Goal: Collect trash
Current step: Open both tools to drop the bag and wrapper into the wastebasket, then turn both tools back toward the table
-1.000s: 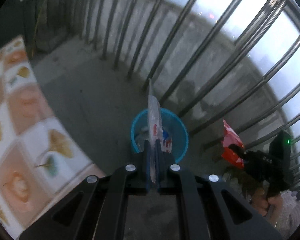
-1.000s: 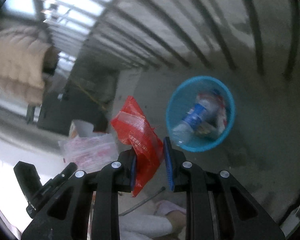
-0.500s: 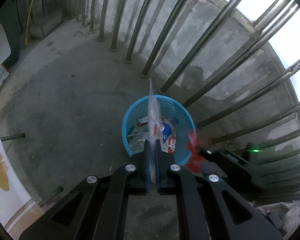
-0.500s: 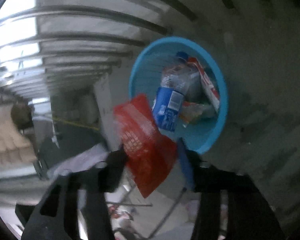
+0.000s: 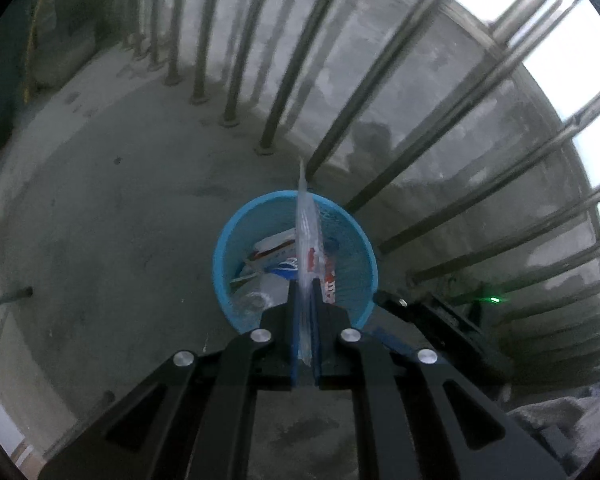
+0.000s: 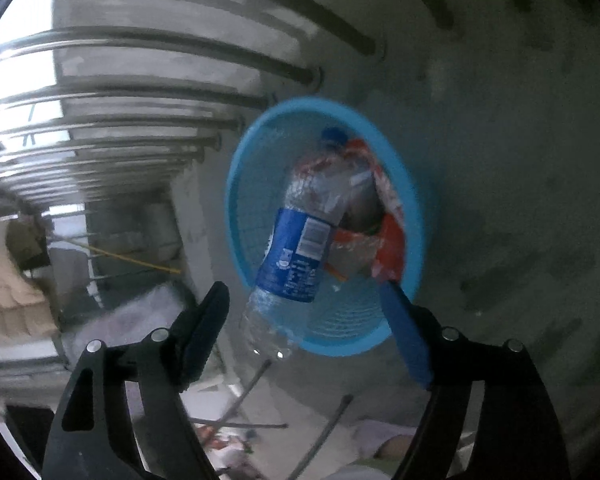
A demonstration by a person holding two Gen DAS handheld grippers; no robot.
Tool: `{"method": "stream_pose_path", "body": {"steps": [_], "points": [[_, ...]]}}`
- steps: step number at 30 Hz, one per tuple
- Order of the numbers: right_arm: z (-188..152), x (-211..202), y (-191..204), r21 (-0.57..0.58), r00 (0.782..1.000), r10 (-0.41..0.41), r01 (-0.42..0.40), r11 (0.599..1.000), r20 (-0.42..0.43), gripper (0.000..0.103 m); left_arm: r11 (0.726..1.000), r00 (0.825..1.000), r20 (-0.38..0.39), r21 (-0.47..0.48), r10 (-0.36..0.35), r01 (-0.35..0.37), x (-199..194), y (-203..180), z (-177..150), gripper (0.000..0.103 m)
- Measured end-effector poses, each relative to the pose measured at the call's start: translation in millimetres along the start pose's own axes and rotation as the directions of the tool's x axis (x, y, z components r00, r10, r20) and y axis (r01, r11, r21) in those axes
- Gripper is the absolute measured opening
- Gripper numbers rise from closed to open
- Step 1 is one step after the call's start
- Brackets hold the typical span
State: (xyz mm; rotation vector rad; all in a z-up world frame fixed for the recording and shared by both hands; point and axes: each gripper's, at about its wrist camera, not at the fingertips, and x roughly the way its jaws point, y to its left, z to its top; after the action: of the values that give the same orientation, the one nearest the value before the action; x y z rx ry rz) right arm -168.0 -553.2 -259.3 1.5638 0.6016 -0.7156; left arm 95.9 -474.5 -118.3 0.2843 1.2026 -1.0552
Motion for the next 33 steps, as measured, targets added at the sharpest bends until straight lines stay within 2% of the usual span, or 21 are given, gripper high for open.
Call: {"method": "stream_pose_path", "body": {"steps": [3, 4, 5, 6, 7, 8, 10, 14, 18, 23, 28, 31, 33], "points": [[-6.8, -15.8, -8.5, -0.039, 0.999, -0.038, 0.039, 0.998, 0.018, 0.076, 0.998, 1.000, -0.024, 0.063, 0.012, -0.011, 21.2, -20.0, 2.3, 0.005], [-10.9, -18.5, -12.7, -0.049, 0.998, -0.055, 0.056, 0.997, 0.016, 0.076, 0.995, 0.998, -0.056, 0.094, 0.021, -0.015, 34.2, -27.1, 2.3, 0.012], [-15.7, -19.6, -16.8, -0.059, 0.997, -0.070, 0.071, 0.996, 0.013, 0.076, 0.994, 0.996, -0.079, 0.108, 0.038, -0.029, 42.8, -30.8, 2.0, 0.029], [-20.6, -17.2, -18.5, -0.066, 0.997, -0.082, 0.083, 0.994, 0.013, 0.076, 0.991, 0.993, -0.102, 0.122, 0.067, -0.054, 51.5, -32.6, 1.0, 0.042], [-25.4, -16.5, -21.8, -0.076, 0.995, -0.102, 0.103, 0.992, 0.013, 0.076, 0.986, 0.988, -0.109, 0.140, 0.111, -0.095, 59.6, -32.8, -0.6, 0.062], [-27.8, -14.2, -24.7, -0.084, 0.993, -0.116, 0.117, 0.990, 0.012, 0.076, 0.982, 0.987, -0.096, 0.147, 0.130, -0.115, 60.2, -32.7, -0.9, 0.065], [-33.1, -12.3, -30.1, -0.096, 0.991, -0.136, 0.135, 0.986, 0.001, 0.076, 0.978, 0.984, -0.077, 0.146, 0.160, -0.147, 56.3, -28.5, -3.3, 0.065], [-34.5, -9.2, -35.4, -0.104, 0.989, -0.147, 0.145, 0.984, -0.008, 0.074, 0.988, 0.987, -0.072, 0.071, 0.143, -0.138, 33.2, -15.3, -3.1, 0.066], [-33.7, -9.9, -23.1, -0.133, 0.990, -0.143, 0.142, 0.981, 0.003, 0.061, 0.989, 0.992, 0.016, 0.072, 0.127, -0.128, -16.6, -13.8, 3.0, 0.066], [-28.1, -8.4, 4.1, -0.190, 0.993, -0.119, 0.120, 0.974, 0.016, 0.052, 0.991, 0.991, 0.089, 0.078, 0.100, -0.107, -82.5, -4.8, -0.9, 0.070], [-10.4, 27.9, 20.3, -0.160, 0.984, -0.180, 0.179, 0.971, 0.005, 0.039, 0.990, 0.978, 0.181, 0.082, 0.101, -0.117, -159.5, 23.3, -27.0, 0.073], [7.1, 50.8, 21.9, -0.124, 0.970, -0.241, 0.242, 0.962, 0.027, 0.037, 0.987, 0.963, 0.234, 0.058, 0.136, -0.153, -203.7, 48.4, -52.6, 0.074], [13.7, 63.7, 16.2, -0.078, 0.967, -0.256, 0.256, 0.963, 0.016, 0.037, 0.984, 0.950, 0.267, 0.027, 0.163, -0.176, -232.2, 68.8, -72.9, 0.074]]}}
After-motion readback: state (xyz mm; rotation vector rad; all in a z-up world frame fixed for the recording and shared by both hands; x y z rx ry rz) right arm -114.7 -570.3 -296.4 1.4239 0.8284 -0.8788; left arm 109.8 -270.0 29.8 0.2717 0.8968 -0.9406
